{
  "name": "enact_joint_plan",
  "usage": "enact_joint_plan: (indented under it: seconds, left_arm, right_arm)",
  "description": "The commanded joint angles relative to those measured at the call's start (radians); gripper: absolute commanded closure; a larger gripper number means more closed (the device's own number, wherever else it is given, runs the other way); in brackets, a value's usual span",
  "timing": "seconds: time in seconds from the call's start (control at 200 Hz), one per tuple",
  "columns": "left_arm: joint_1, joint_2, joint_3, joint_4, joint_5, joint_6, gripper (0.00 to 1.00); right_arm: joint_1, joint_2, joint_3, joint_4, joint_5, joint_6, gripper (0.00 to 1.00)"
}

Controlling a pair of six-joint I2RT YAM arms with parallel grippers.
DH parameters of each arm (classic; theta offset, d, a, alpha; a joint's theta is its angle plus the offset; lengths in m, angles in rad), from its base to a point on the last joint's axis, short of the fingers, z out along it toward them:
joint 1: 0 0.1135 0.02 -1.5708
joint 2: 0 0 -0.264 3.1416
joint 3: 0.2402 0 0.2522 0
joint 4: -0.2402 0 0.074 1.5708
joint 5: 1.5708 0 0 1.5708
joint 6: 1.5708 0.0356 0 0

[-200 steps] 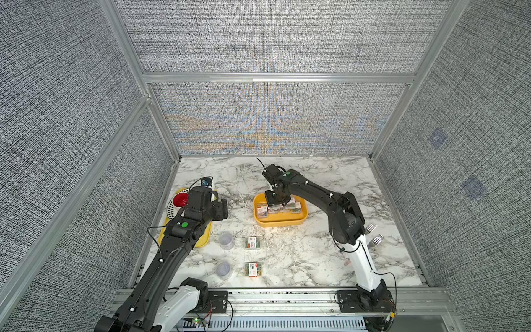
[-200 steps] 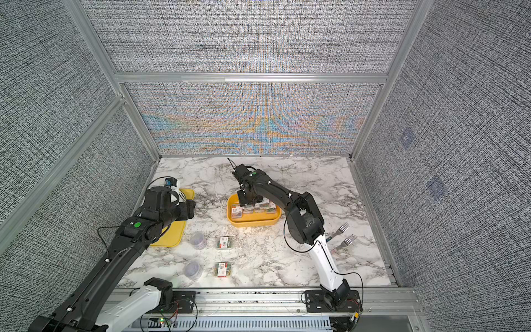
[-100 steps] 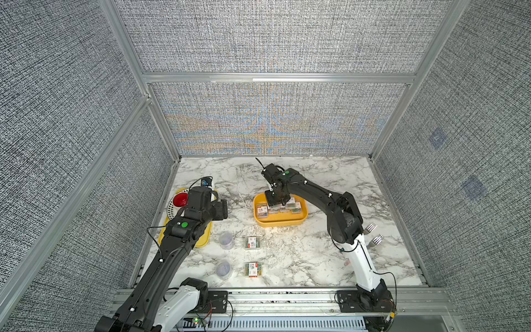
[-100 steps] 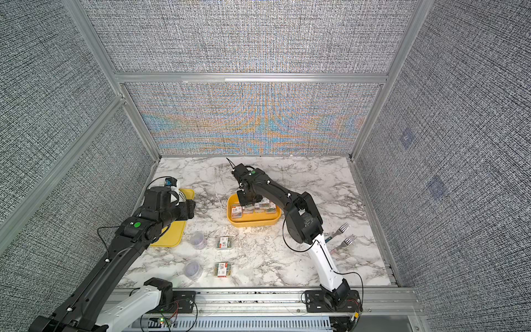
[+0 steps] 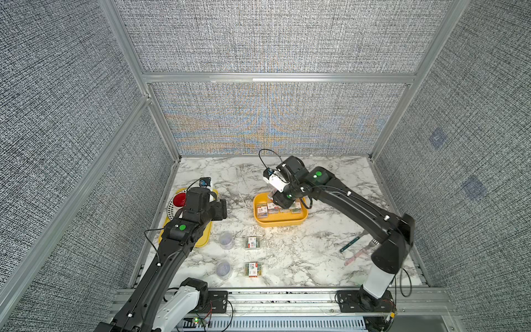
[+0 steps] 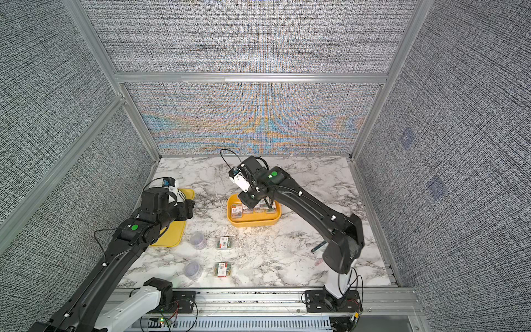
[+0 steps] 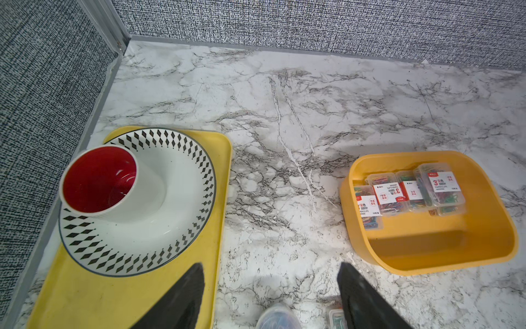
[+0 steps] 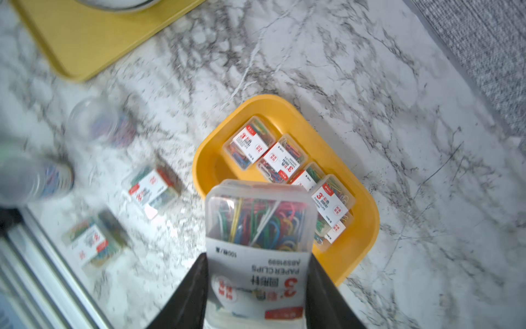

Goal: Take the paper clips out of the storage box
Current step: Pick up the boxed paper clips from the storage box, then place the boxed paper clips at the center of the board.

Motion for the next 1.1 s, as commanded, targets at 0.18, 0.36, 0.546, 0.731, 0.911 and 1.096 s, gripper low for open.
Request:
enact_joint_plan:
  seconds: [0.18,0.36,0.546,0.731,0.911,1.096]
  left_arm:
    - [0.002,-0.040,-0.031,-0.010,-0.043,0.024,0.23]
    - [0.001,-0.035,-0.039,-0.002,-0.052,0.024,0.23]
    - [0.002,-0.044,-0.047,-0.001,-0.060,0.025,0.23]
    - [0.001,-0.045,-0.048,0.002,-0.057,0.026,0.23]
    - [0.001,-0.051,-0.049,0.003,-0.056,0.029,0.23]
    - [0.002,-0.048,-0.047,0.002,-0.049,0.030,0.23]
  right_arm:
    - [0.005,-0.193,-0.171,0.037,-0.054,-0.520,0.51]
    - [0.023,-0.197,-0.218,0.025,-0.089,-0.580,0.51]
    - [0.049,-0.168,-0.267,0.028,-0.106,-0.598,0.47]
    - [0.074,-0.105,-0.291,0.049,-0.128,-0.590,0.45]
    - [0.086,-0.045,-0.302,0.083,-0.150,-0.569,0.45]
    - [0.094,-0.001,-0.324,0.128,-0.160,-0.543,0.44]
